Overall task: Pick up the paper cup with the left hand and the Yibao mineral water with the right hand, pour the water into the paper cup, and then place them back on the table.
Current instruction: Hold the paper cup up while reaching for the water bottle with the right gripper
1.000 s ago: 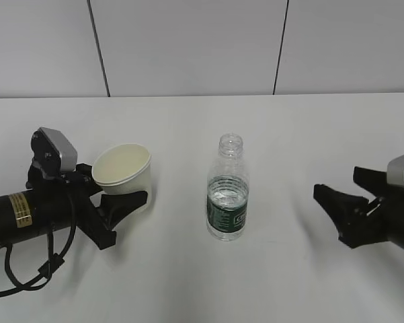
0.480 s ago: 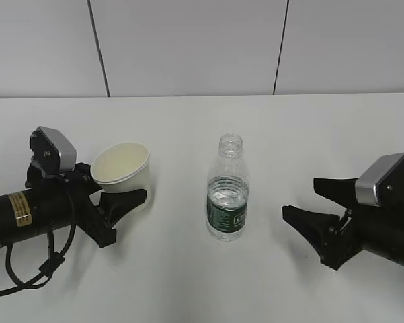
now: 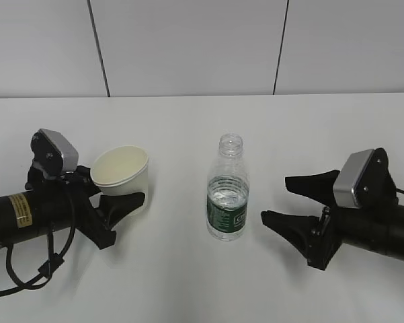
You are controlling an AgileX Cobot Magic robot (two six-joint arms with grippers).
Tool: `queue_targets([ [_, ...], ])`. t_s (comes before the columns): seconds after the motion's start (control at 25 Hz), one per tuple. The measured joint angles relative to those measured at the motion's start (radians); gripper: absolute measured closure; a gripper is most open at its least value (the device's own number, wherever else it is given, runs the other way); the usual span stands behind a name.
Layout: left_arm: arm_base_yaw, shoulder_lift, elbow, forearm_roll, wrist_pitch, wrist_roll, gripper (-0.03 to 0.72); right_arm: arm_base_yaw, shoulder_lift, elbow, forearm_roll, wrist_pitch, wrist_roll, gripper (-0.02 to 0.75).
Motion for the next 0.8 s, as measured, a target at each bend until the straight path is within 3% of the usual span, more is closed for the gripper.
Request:
queue_targets([
  [0.4,0.0,0.0,0.0,-0.002,0.014,0.0,0.254,0.0,0.087,-0.086,-0.045,0.0,0.077,0.146],
  [0.64,0.0,0.0,0.0,-0.003,0.014,0.0,0.254,0.0,0.132,-0.141,-0.134,0.0,0.113,0.146],
  [0.8,0.0,0.0,0.0,-0.006,0.014,0.0,0.254,0.016,0.136,-0.153,-0.124,0.0,0.116,0.146],
])
